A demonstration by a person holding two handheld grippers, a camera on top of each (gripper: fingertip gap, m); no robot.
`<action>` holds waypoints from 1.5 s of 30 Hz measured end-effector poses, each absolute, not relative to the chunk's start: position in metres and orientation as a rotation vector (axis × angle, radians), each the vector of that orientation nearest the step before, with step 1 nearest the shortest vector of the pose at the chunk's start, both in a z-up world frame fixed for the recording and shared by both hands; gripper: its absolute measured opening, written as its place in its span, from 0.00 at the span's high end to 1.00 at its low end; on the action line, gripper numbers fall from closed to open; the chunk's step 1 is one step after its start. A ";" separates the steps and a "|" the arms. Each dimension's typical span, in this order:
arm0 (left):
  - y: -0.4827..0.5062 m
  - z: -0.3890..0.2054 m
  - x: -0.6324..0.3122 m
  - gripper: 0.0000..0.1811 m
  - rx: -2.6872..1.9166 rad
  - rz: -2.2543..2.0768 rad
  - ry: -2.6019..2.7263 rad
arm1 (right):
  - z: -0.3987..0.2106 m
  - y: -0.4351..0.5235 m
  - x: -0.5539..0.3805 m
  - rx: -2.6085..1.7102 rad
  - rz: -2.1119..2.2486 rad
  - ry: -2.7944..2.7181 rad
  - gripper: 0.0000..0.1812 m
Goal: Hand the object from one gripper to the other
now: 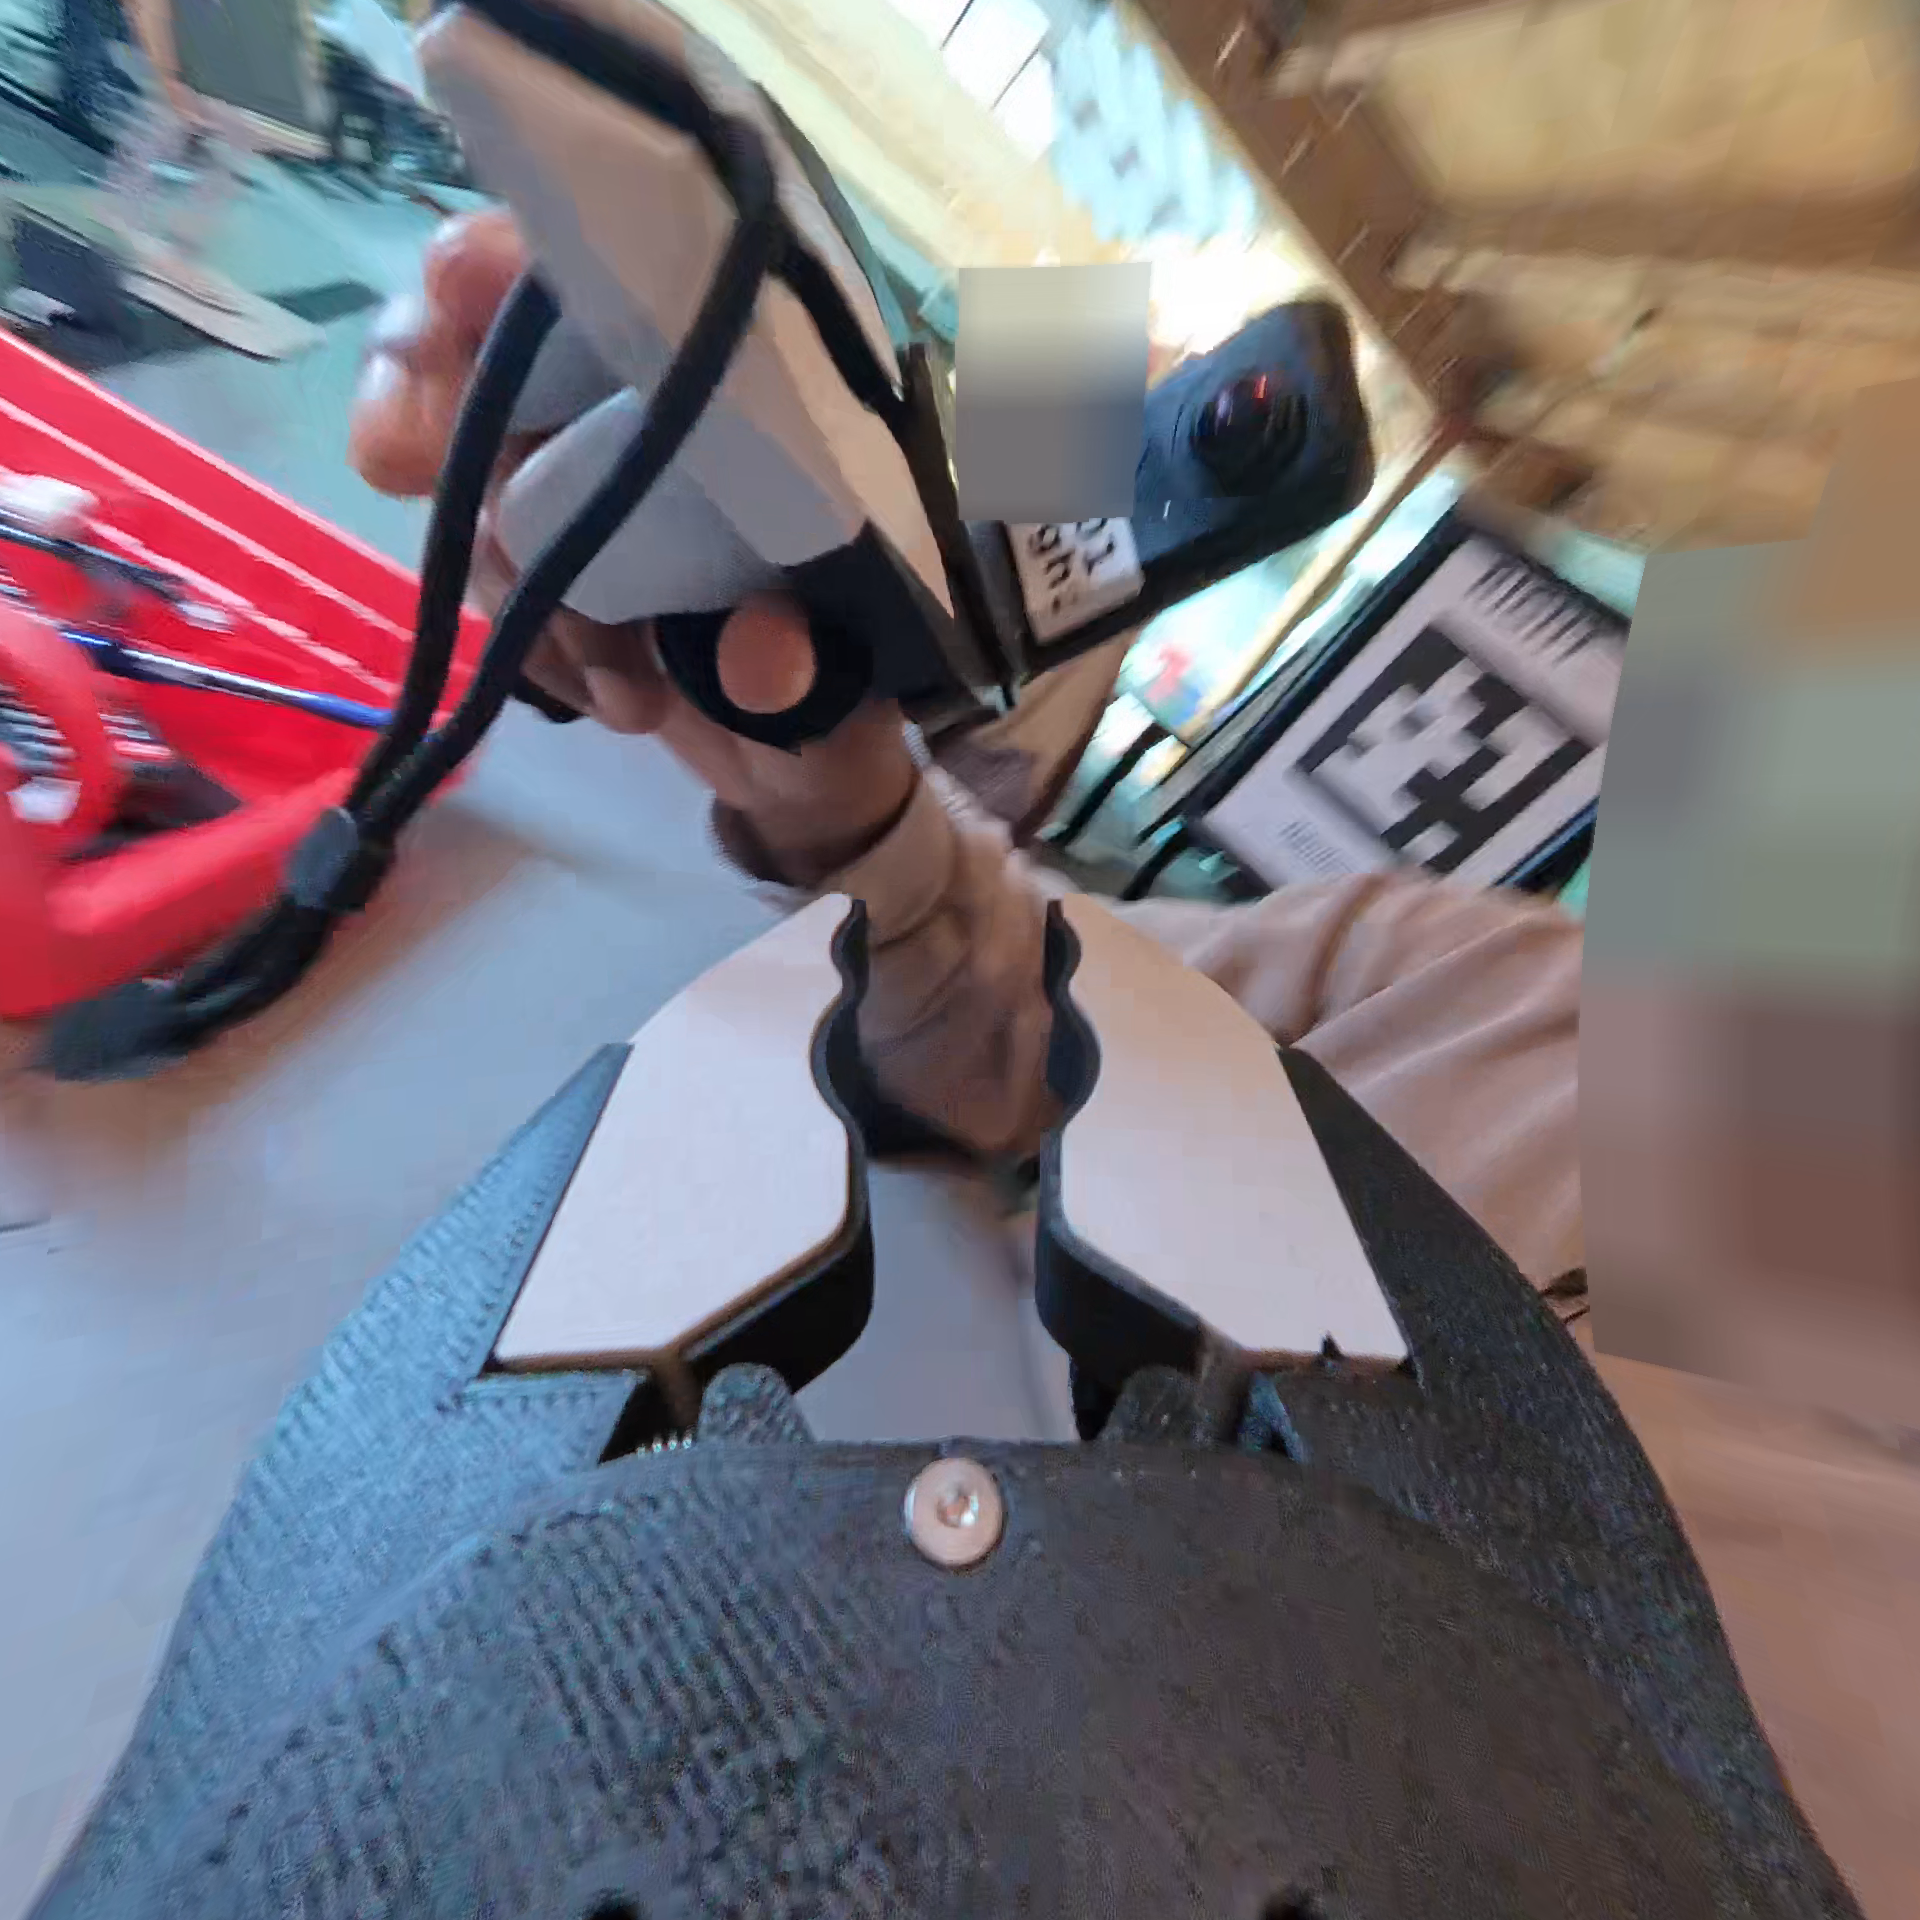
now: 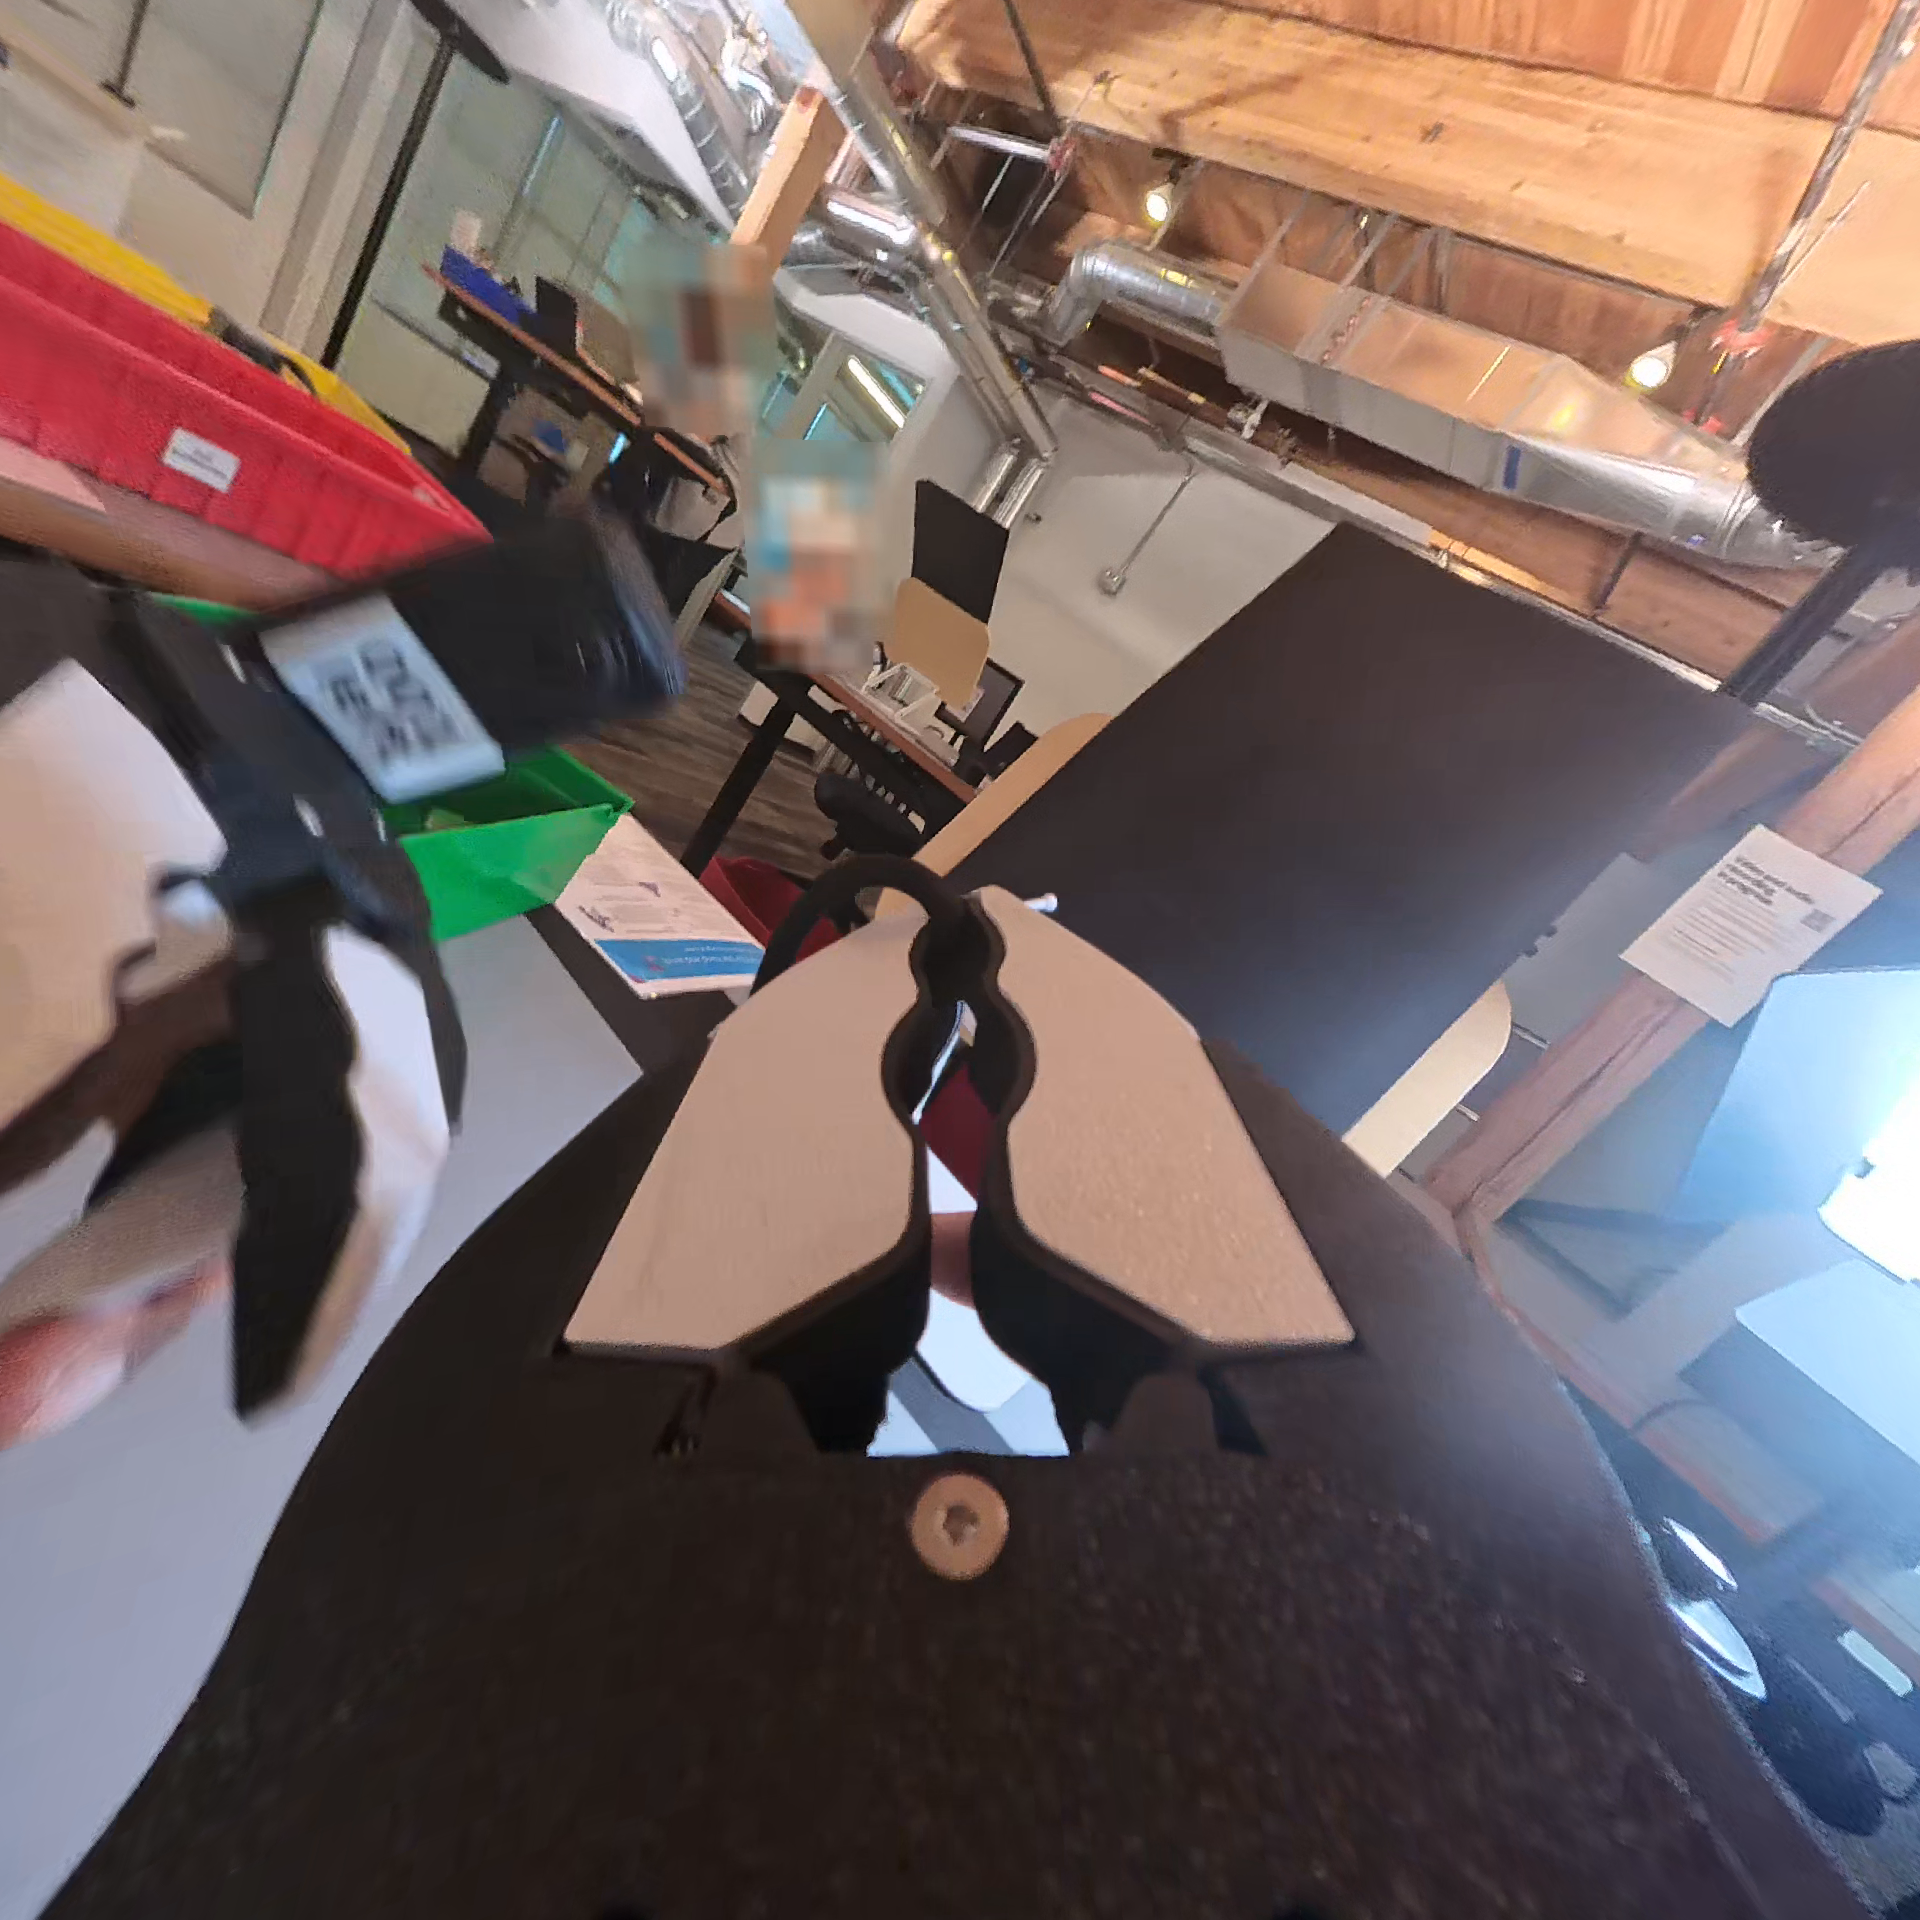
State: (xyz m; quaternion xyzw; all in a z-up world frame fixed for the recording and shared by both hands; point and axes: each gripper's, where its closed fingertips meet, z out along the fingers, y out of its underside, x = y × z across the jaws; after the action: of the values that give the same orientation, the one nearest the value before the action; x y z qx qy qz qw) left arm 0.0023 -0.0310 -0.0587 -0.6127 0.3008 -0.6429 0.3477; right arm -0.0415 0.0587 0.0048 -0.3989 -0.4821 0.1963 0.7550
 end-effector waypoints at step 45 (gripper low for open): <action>0.002 -0.080 -0.039 0.98 -1.590 -0.715 1.079 | -0.039 -0.002 -0.050 -0.910 0.896 -1.552 0.96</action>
State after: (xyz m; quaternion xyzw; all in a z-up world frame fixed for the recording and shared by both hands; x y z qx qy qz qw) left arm -0.0389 0.0025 -0.0801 -0.6630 0.4498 -0.2982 0.5188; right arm -0.0503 -0.0017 -0.0386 -0.3823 -0.6518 0.3763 0.5361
